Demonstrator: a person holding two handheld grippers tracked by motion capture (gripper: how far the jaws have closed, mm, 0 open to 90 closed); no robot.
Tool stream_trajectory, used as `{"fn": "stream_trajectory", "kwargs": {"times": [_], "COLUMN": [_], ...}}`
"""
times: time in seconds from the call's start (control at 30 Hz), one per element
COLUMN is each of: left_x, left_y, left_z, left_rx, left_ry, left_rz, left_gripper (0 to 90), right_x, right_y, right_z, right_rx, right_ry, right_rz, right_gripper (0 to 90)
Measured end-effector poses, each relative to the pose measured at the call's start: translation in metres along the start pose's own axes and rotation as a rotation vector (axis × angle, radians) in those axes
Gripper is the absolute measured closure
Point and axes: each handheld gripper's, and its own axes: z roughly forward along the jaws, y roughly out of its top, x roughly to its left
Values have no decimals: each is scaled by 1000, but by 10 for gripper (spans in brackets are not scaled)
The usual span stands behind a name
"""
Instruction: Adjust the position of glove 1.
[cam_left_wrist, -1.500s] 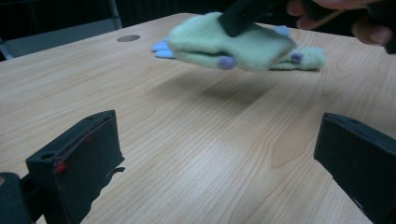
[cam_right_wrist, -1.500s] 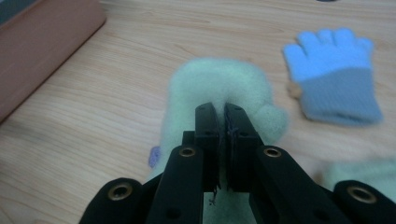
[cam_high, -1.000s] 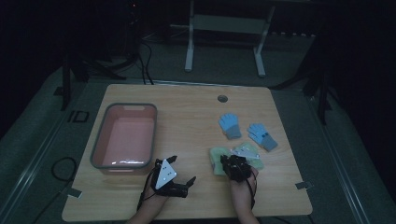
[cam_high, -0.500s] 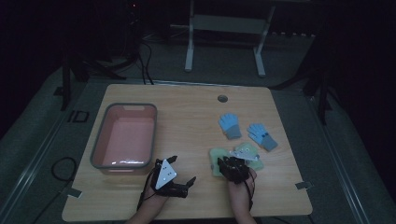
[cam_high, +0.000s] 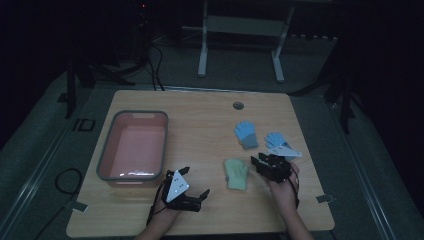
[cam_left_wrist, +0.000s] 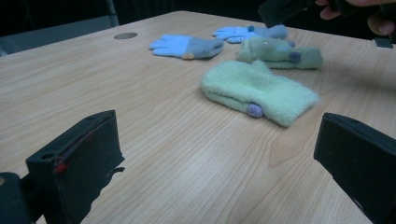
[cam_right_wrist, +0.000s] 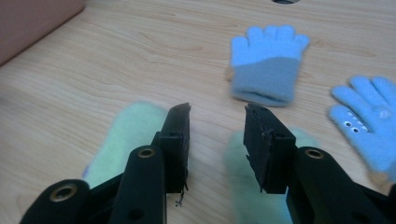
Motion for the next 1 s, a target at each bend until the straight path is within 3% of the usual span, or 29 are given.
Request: {"fn": "stream_trajectory", "kwargs": {"times": [0.1,0.17,0.2,0.23,0.27,0.43,0.57,0.67,0.83,0.97,1.0], "left_x": [0,0,0,0,0,-1,-1,-1,-1,-1,-1], "left_y": [0,0,0,0,0,0,0,0,0,0,0], "left_z": [0,0,0,0,0,0,0,0,0,0,0], "left_rx": [1,1,3,3,4,3,6,6,7,7,7], "left_ry": [1,1,6,6,7,9,15,14,15,16,17], "left_rz": [1,1,2,2,3,4,5,4,4,6,5], "left_gripper": [9,9,9,9,10,9,9,9,9,9,9], "right_x": [-22,-27,-38,-38,-44,-57,-59,-55,-50,-48,-46], "right_y": [1,1,-2,-2,-7,-24,-35,-41,-46,-46,-45], "right_z": [-4,-5,-6,-6,-5,4,13,14,14,14,14], "right_rx": [24,29,49,49,76,109,115,92,65,68,76], "right_ry": [2,-4,26,26,29,70,84,67,54,43,29], "right_rz": [-41,-47,-99,-99,-143,-144,-124,-129,-122,-99,-73], "right_gripper": [609,609,614,614,600,563,564,591,754,791,809]}}
